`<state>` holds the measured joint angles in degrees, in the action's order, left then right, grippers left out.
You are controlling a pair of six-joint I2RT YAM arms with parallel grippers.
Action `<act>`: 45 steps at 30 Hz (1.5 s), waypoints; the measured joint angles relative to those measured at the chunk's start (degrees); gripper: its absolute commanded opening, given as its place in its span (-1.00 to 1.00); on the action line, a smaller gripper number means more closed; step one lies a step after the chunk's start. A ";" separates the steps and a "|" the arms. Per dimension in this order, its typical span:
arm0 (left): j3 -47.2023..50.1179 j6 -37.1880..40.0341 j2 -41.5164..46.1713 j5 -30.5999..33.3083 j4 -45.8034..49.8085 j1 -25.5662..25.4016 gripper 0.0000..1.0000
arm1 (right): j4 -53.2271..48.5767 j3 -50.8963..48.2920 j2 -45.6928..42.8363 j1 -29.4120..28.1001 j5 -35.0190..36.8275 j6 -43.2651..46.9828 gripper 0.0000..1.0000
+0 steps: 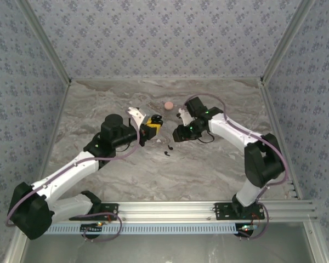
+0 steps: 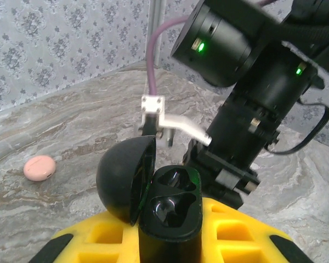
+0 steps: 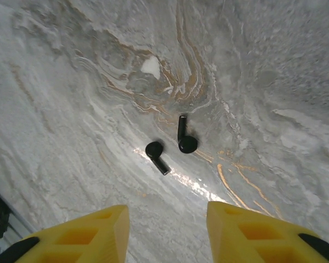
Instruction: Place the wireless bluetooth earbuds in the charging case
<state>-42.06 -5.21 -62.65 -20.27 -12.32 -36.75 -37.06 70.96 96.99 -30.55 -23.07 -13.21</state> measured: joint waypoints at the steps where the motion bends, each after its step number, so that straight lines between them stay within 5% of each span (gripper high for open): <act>1: 0.24 -0.07 0.24 0.24 0.26 0.00 -0.59 | 0.24 0.02 1.14 -0.39 0.22 -0.24 -0.28; 15: 2.16 -0.44 3.43 3.19 2.25 0.00 -0.59 | 2.23 4.72 12.11 -5.14 -0.74 -3.10 -0.64; 33: 2.93 -0.44 3.74 4.07 2.49 0.00 -0.59 | 1.60 6.78 17.27 -5.62 -0.50 -3.93 -0.64; 45: 2.93 -0.44 3.45 4.44 2.73 0.00 -0.60 | -3.65 9.18 17.57 -5.77 5.90 -2.84 -0.60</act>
<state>-39.13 -5.65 -59.20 -15.84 -9.58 -36.75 -40.71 80.14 114.56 -36.32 -17.17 -16.05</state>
